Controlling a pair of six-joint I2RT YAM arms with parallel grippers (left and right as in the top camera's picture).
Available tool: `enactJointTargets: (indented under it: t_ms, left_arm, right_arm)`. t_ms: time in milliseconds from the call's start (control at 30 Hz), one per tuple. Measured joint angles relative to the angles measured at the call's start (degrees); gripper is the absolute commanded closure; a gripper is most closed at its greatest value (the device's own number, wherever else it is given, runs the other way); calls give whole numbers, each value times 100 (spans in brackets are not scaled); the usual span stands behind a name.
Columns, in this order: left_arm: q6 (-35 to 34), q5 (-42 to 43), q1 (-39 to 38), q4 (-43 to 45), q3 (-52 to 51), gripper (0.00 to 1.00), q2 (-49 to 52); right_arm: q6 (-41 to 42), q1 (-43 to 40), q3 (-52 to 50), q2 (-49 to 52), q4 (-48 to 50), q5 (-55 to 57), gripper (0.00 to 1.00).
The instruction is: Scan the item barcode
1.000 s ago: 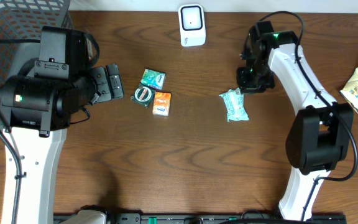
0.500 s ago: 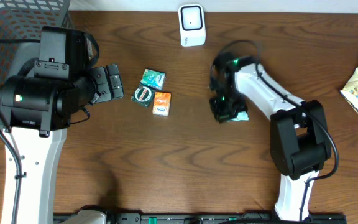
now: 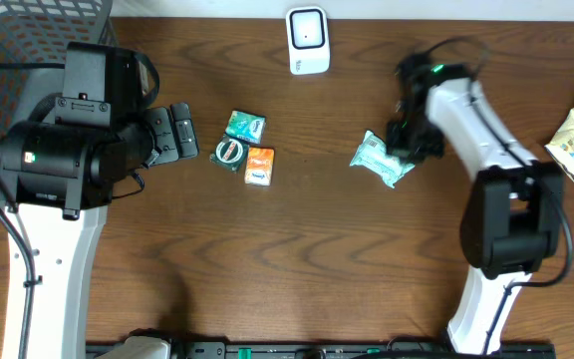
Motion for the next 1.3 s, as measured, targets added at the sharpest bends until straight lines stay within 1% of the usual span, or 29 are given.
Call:
enactJointTargets:
  t_ms: [67,100,167,200,400,500,600,767,1000,1233,1300]
  left_arm:
    - [0,2,0,2,0,2,0]
    - [0,0,0,2,0,2,0]
    - [0,0,0,4,0,2,0]
    - [0,0,0,2,0,2,0]
    - [0,0,0,4,0,2,0]
    - [0,0,0,4,0,2,0]
    - [0,0,0,4,0,2,0]
    - [0,0,0,2,0,2,0]
    - [0,0,0,4,0,2,0]
    - [0,0,0,2,0,3,0]
    - [0,0,0,2,0,2,0]
  right_arm:
    - [-127,-205,308,-2,4,-459,92]
    - [-256,-278,389,-2,20,-752,88]
    - [-487,-330,428,-2,31,-1187,77]
    - [-623,-319,422,-2,35,-1379,75]
    - [-975,-70,83,-2,490,-1797,73]
    - [-1032,76,-358,-2,811,-1860,77]
    - [-988,144,-774,-2,964,-1825,78]
    - [-682,79,-1154,-2,940,-1434,74]
    - [-577,-306,-1154,-2,1244,-1185,76]
    - [-863,-640,-686,0,708,-1582,67]
    - [-911,-680,-490,0,682,-1676,66]
